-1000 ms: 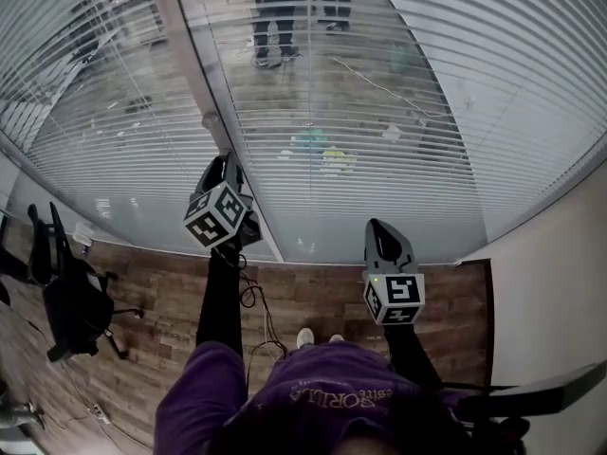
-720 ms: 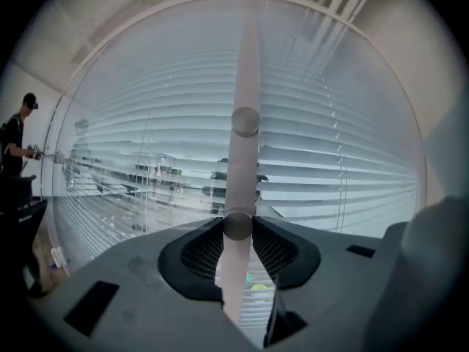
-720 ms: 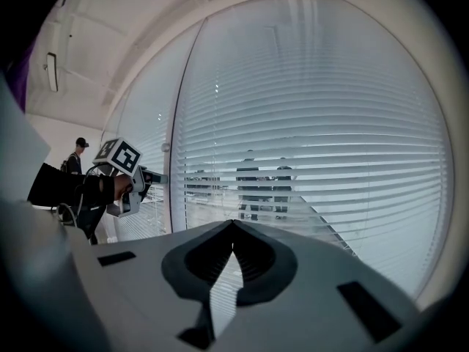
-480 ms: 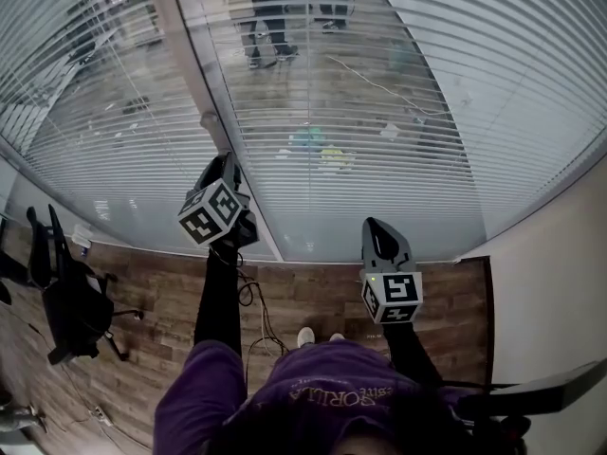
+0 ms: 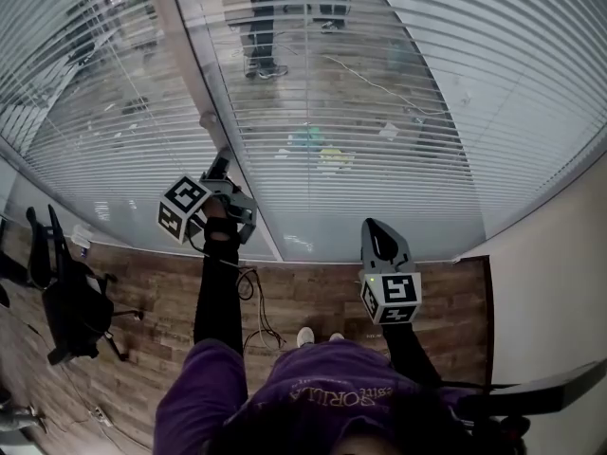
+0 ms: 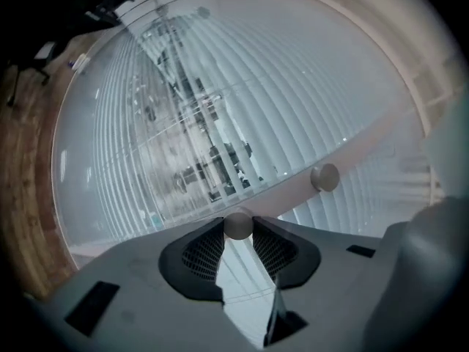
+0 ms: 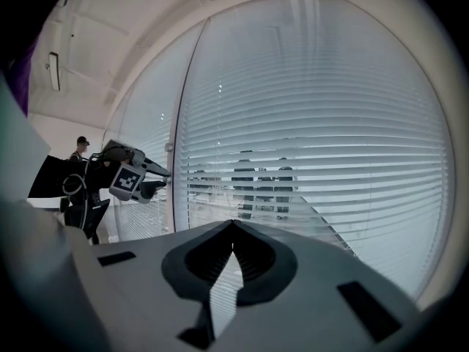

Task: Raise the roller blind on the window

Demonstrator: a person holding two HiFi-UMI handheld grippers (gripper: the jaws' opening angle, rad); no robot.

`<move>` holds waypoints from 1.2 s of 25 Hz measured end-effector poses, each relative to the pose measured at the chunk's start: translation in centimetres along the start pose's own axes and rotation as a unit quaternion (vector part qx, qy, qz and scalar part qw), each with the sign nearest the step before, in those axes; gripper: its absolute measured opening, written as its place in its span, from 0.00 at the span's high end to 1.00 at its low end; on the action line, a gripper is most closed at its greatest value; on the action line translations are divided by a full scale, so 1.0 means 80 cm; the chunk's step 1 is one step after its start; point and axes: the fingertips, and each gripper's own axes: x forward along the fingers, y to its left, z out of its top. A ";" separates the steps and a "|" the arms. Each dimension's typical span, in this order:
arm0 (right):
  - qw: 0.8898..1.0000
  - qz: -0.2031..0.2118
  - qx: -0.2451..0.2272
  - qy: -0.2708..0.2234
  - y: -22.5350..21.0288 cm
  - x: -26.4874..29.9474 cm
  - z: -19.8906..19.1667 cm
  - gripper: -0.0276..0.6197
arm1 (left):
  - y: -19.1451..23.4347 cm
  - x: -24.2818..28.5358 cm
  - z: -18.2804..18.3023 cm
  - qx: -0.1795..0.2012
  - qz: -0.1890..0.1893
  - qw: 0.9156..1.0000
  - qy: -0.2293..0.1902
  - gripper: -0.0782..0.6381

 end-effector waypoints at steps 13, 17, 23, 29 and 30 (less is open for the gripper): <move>1.000 0.002 0.001 0.002 -0.001 -0.001 -0.005 0.96 | -0.010 -0.007 0.002 0.336 0.009 0.940 -0.055 0.73; 1.000 0.005 0.000 0.002 0.002 0.001 -0.004 0.96 | -0.016 -0.002 -0.001 0.499 0.035 0.865 -0.047 0.73; 1.000 0.001 0.000 0.005 0.000 0.000 -0.006 0.96 | -0.006 0.003 -0.013 0.680 0.092 0.727 -0.034 0.73; 1.000 0.001 0.000 0.006 0.001 0.000 -0.007 0.96 | -0.004 0.004 -0.011 0.650 0.109 0.752 -0.021 0.73; 1.000 0.001 0.000 0.006 0.001 -0.001 -0.007 0.96 | -0.005 0.003 -0.010 0.627 0.106 0.772 -0.016 0.73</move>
